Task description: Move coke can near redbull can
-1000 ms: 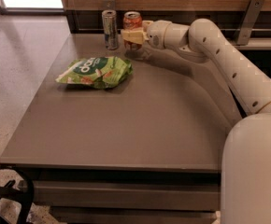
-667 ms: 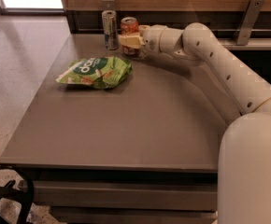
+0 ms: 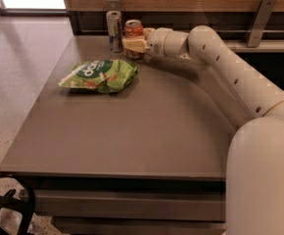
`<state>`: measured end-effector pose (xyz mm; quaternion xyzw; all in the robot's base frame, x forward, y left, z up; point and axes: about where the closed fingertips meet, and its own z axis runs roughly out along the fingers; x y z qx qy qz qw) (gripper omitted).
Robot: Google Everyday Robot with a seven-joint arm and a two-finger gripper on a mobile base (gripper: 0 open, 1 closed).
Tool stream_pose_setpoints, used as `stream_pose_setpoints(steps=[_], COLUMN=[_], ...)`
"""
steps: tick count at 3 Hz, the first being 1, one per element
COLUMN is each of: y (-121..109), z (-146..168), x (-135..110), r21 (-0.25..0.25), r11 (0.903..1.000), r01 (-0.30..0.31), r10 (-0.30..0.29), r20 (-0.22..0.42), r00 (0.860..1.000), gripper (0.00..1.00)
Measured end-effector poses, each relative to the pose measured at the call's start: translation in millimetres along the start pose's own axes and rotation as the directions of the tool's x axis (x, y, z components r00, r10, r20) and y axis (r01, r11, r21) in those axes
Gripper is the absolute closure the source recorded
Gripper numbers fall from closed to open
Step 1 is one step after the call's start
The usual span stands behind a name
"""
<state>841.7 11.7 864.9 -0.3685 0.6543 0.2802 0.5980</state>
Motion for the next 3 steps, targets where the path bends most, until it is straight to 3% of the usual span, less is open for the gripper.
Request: stream_pose_setpoints(steps=[2, 3], y=[5.5, 7.4], z=[6.8, 9.1], x=[0.5, 0.6], r21=[-0.011, -0.015], r11=[0.9999, 0.9999], r01=[-0.002, -0.003], r10=[0.002, 0.003], r20=[0.000, 0.001], r00=[1.000, 1.000], gripper=[0.15, 0.00])
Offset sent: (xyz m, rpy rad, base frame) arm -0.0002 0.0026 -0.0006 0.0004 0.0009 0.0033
